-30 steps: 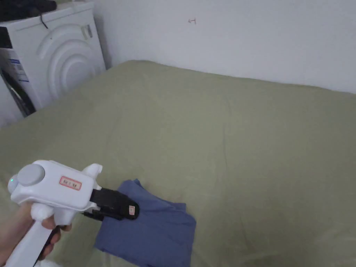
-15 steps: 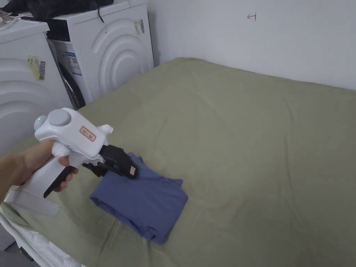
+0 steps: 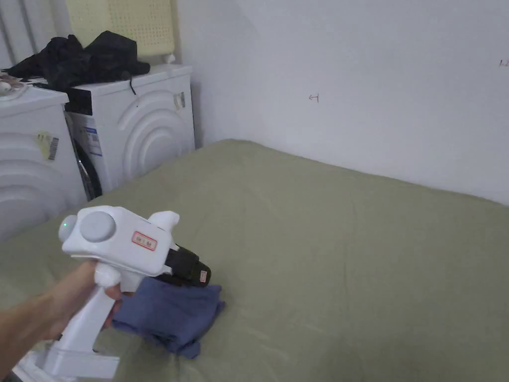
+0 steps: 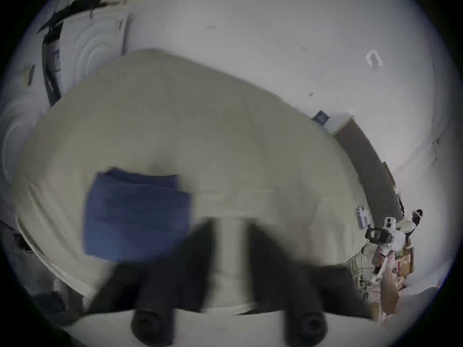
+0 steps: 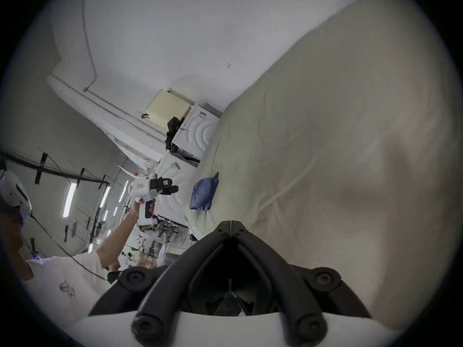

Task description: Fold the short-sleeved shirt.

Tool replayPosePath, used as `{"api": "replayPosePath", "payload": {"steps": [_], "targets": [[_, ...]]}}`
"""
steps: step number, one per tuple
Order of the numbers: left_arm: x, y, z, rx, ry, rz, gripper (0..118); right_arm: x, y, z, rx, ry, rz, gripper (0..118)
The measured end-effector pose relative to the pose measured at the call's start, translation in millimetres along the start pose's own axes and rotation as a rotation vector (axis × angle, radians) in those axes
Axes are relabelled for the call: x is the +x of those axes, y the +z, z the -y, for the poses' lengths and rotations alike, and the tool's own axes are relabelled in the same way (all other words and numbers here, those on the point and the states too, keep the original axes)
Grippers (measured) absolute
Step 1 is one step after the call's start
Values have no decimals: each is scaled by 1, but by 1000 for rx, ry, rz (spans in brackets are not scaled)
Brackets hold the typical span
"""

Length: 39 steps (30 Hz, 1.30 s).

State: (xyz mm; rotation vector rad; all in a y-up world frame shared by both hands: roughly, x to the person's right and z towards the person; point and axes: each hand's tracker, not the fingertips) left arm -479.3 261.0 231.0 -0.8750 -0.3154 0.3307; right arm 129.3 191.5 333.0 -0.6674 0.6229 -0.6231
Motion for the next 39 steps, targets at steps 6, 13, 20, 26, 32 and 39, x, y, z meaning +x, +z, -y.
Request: {"api": "replayPosePath", "payload": {"steps": [6, 13, 20, 26, 32, 39], "targets": [[164, -9, 57, 277, -90, 85, 1, -84, 40, -20, 243, 436, 425, 0], [326, -2, 116, 682, -333, -229, 1, -144, 50, -18, 551, 676, 757, 0], [362, 17, 120, 723, -408, -202, 1, -153, 69, -18, 605, 629, 754, 0], [361, 23, 118, 733, -411, -194, 1, -156, 78, -21, 627, 627, 749, 0], [353, 26, 113, 728, -395, -195, 1, -157, 77, -25, 635, 633, 749, 0], [356, 27, 109, 714, -394, -202, 83, -159, 77, -29, 644, 621, 762, 65]]}}
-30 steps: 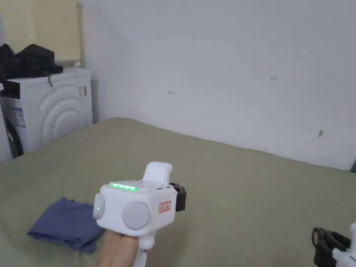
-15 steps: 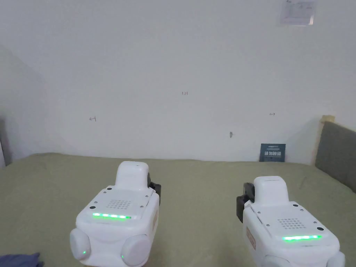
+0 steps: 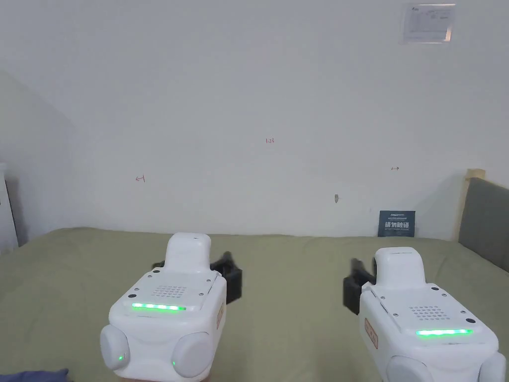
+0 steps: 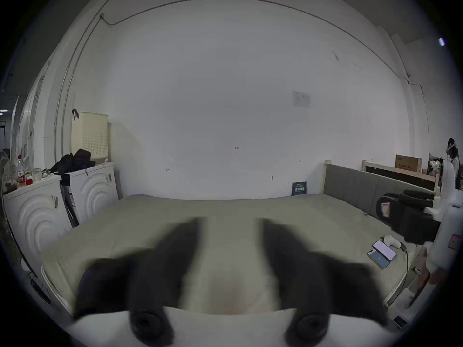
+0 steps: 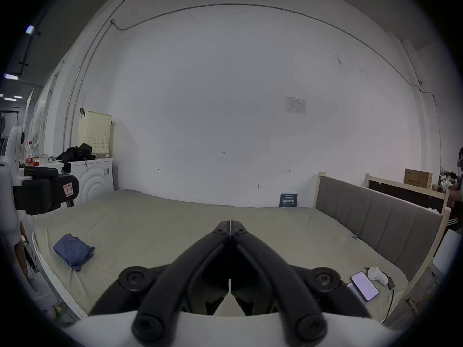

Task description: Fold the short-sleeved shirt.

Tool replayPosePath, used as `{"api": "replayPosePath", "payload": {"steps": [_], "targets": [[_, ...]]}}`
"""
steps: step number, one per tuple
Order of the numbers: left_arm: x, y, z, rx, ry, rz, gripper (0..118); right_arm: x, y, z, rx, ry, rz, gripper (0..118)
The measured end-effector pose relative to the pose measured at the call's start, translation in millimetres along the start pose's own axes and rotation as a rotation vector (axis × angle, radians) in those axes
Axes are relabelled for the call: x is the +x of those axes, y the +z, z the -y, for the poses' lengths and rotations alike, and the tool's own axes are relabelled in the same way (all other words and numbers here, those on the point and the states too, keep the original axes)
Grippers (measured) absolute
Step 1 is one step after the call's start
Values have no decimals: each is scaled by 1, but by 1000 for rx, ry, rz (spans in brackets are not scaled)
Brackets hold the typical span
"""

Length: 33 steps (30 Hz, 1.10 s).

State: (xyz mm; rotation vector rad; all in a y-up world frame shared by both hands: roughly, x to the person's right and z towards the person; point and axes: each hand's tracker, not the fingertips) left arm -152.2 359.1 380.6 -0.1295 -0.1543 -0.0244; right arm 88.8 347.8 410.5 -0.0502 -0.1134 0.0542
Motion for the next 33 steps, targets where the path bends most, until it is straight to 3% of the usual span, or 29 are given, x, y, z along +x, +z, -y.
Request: {"api": "replayPosePath", "payload": {"steps": [1, 2, 3, 4, 24, 33], "targets": [[-1, -3, 0, -42, -7, -25, 118, 0, -3, -2, -24, 13, 17, 118], [-2, -5, 2, -42, -1, -27, 118, 1, -7, -2, -40, 8, 30, 113], [-5, -4, 4, -10, 9, -30, 118, -1, -4, -8, 20, -23, -43, 113], [-5, -5, 4, -25, 7, -22, 118, 0, -4, -13, -6, -6, 4, 118], [-2, 10, -6, 50, 9, -61, 118, 4, -4, -11, -6, -32, -30, 118], [0, 13, -7, 39, -10, -42, 118, 0, -1, -10, 14, 3, -46, 118]]}}
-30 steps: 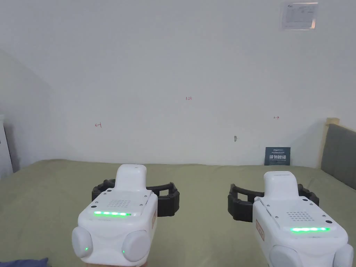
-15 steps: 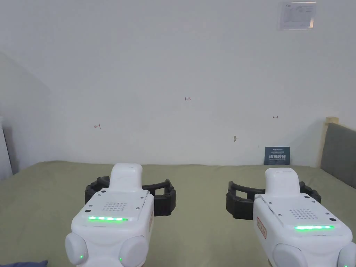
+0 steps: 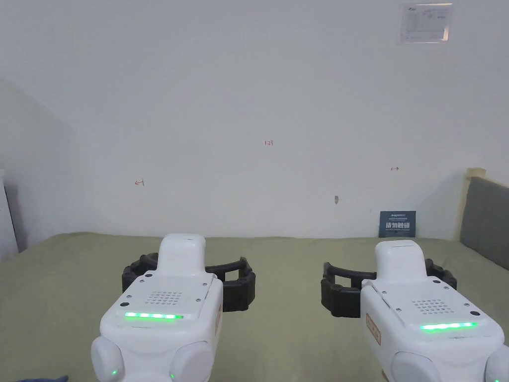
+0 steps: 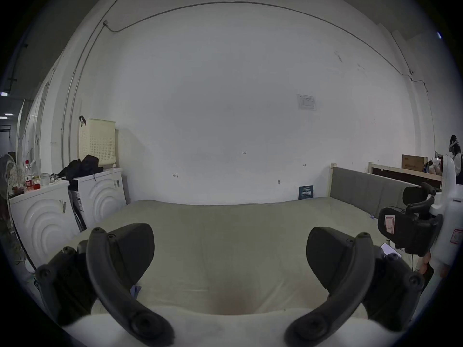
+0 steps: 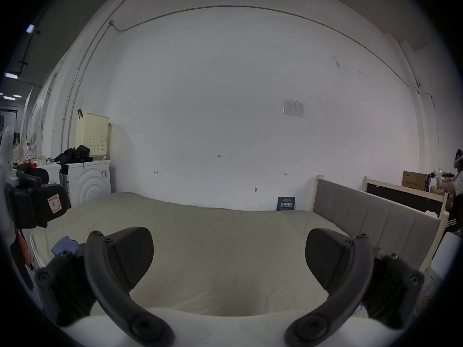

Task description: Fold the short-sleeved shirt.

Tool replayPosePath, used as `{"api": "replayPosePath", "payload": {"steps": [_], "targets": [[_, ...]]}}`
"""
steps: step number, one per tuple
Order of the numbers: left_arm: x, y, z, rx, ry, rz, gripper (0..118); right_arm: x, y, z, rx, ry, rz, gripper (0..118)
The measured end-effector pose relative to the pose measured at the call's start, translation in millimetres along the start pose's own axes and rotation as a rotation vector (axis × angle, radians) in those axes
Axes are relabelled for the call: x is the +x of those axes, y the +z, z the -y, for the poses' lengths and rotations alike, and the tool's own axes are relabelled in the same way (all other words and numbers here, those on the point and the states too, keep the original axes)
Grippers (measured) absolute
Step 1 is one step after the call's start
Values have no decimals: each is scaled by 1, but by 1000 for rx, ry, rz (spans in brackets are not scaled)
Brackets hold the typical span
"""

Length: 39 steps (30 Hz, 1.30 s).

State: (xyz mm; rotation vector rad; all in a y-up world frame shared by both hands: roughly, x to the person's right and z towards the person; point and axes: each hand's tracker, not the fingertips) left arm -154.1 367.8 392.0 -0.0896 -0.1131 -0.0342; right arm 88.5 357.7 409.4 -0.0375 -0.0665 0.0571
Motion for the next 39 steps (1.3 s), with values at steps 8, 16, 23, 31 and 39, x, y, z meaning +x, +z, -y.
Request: {"api": "replayPosePath", "payload": {"steps": [8, 16, 23, 31, 39], "targets": [[-1, 3, -4, 5, 19, 0, 118, -6, 8, -7, -8, -6, -66, 118], [-3, 2, -4, -15, 15, 3, 118, 4, -3, -10, -45, -11, 10, 118], [-6, 1, -4, -29, 25, -3, 118, 10, -4, -12, -63, -71, 1, 118], [-5, 0, -5, -49, 25, 13, 118, 10, -10, -16, -136, -79, 33, 118], [-4, 2, -9, -52, 35, 23, 118, 21, -8, -21, -138, -141, -1, 118]]}}
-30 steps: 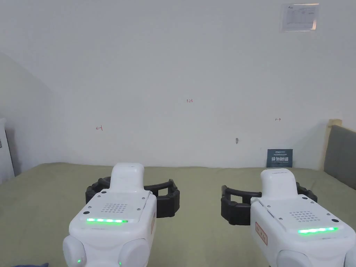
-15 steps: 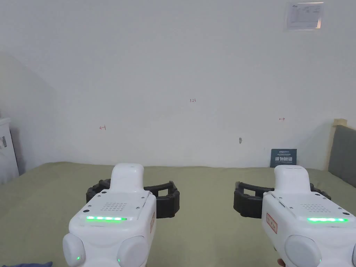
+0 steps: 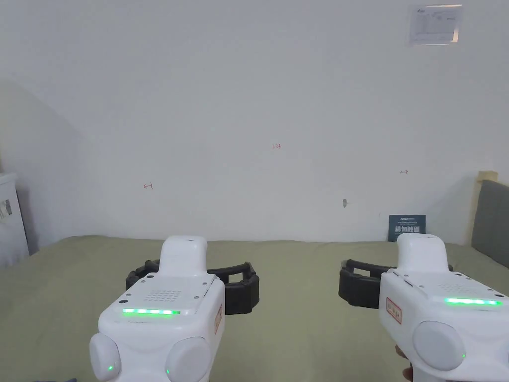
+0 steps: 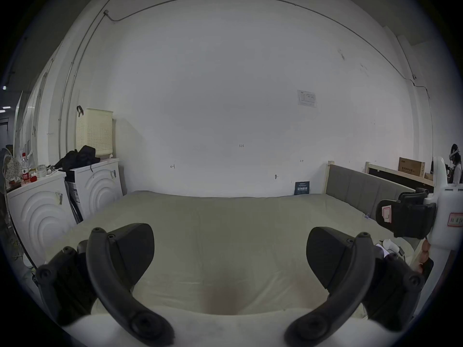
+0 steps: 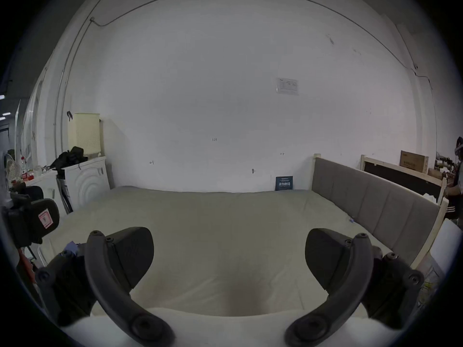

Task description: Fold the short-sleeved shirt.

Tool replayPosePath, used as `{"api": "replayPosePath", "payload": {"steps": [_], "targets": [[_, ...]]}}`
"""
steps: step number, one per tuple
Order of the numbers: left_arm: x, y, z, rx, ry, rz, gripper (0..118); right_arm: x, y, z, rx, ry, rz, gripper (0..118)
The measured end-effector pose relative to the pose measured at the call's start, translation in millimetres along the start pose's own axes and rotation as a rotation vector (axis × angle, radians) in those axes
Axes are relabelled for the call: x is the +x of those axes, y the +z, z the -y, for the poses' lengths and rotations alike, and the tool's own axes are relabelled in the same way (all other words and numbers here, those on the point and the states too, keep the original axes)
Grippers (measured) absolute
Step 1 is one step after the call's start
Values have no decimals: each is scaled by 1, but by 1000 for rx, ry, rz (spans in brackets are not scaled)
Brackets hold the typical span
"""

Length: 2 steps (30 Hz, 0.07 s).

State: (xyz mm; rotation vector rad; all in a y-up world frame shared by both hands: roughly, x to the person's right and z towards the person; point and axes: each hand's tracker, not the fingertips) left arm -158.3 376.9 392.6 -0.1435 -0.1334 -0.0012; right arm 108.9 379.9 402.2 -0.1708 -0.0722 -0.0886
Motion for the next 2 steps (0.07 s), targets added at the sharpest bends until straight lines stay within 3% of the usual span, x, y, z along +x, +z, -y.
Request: {"api": "replayPosePath", "payload": {"steps": [2], "targets": [[-1, 0, 0, -1, 9, 5, 118, 4, 4, -4, -39, -80, -23, 118]]}}
